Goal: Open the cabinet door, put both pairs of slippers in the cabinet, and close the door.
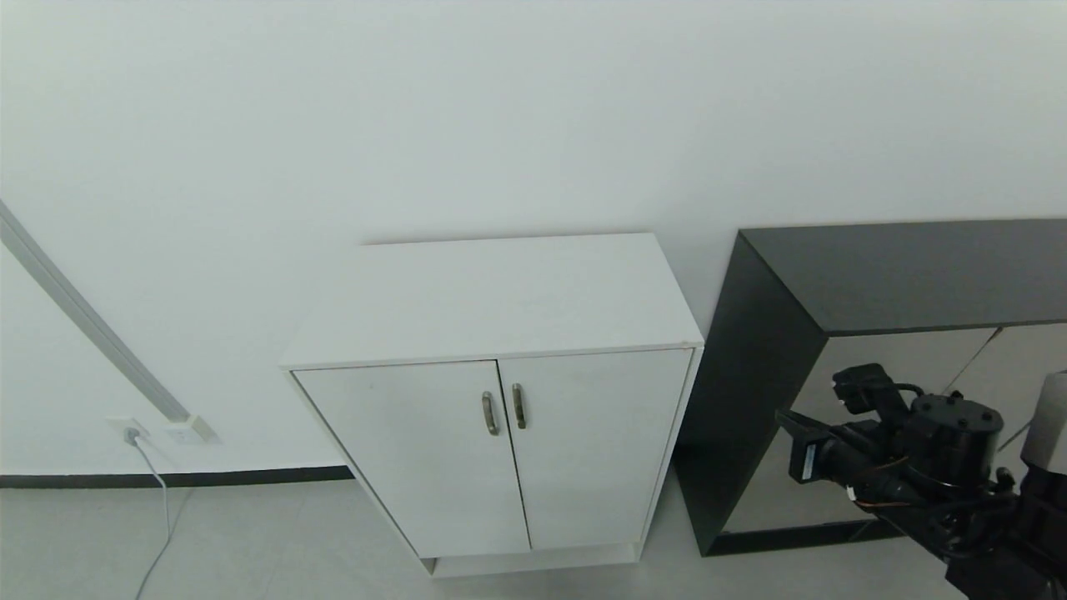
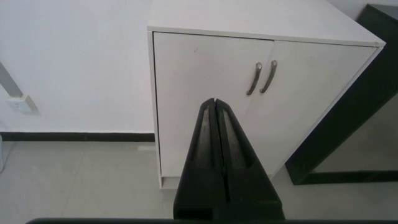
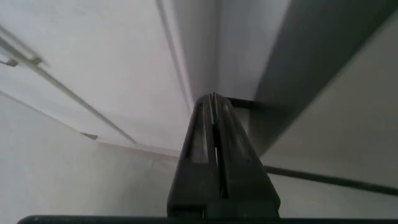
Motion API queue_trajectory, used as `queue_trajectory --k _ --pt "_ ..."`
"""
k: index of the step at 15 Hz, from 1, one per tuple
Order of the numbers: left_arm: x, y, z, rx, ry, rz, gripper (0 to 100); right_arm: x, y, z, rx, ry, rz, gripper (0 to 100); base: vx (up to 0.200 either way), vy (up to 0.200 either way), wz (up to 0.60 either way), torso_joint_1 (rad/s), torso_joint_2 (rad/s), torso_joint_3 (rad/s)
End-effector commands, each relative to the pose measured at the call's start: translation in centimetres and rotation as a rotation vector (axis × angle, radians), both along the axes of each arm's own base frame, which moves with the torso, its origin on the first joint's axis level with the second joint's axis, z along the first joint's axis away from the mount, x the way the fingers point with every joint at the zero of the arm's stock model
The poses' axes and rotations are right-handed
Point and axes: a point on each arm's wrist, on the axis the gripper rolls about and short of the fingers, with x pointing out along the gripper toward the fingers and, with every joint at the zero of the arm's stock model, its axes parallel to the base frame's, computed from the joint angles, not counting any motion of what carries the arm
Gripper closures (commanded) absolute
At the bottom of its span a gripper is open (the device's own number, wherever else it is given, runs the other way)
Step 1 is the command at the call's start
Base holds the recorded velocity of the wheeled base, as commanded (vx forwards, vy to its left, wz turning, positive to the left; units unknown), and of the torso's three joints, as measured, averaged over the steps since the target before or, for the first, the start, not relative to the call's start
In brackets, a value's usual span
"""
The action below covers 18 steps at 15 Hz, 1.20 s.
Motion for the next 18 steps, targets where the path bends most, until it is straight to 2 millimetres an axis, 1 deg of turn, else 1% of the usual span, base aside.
queue_trajectory --k 1,2,4,6,7,8,10,11,13,18 --pt "0.0 0.0 0.0 0.0 0.001 0.0 100 -1.4 -2.0 0.3 -0.009 0.018 -0.06 100 0.0 0.0 0.0 0.0 0.0 0.0" --pt "0.0 0.0 0.0 0.0 0.001 0.0 100 -2.1 -2.9 0.4 -0.015 0.027 -0.084 100 0.0 0.0 0.0 0.0 0.0 0.0" --pt "0.0 0.0 0.0 0.0 0.001 0.001 100 -3.2 -3.5 0.8 -0.015 0.033 -0.098 100 0.0 0.0 0.0 0.0 0.0 0.0" --pt "0.0 0.0 0.0 0.0 0.001 0.0 100 -5.2 -3.8 1.6 -0.013 0.027 -0.098 100 0.0 0.0 0.0 0.0 0.0 0.0" --pt "0.0 0.0 0.0 0.0 0.001 0.0 100 -5.7 -3.9 1.8 -0.013 0.027 -0.098 100 0.0 0.0 0.0 0.0 0.0 0.0" --pt "0.0 0.0 0.0 0.0 0.001 0.001 100 -7.0 -4.1 2.2 -0.014 0.024 -0.098 100 0.0 0.0 0.0 0.0 0.0 0.0" --pt "0.0 0.0 0.0 0.0 0.001 0.0 100 -7.7 -4.3 2.8 -0.002 -0.002 -0.104 100 0.0 0.0 0.0 0.0 0.0 0.0" --pt "0.0 0.0 0.0 0.0 0.001 0.0 100 -8.0 -4.7 3.3 0.003 -0.009 -0.121 100 0.0 0.0 0.0 0.0 0.0 0.0" --pt "0.0 0.0 0.0 0.0 0.001 0.0 100 -8.8 -4.8 3.7 0.001 0.005 -0.123 100 0.0 0.0 0.0 0.0 0.0 0.0" --pt "0.0 0.0 0.0 0.0 0.001 0.0 100 -12.2 -5.2 4.7 -0.009 0.081 -0.102 100 0.0 0.0 0.0 0.0 0.0 0.0"
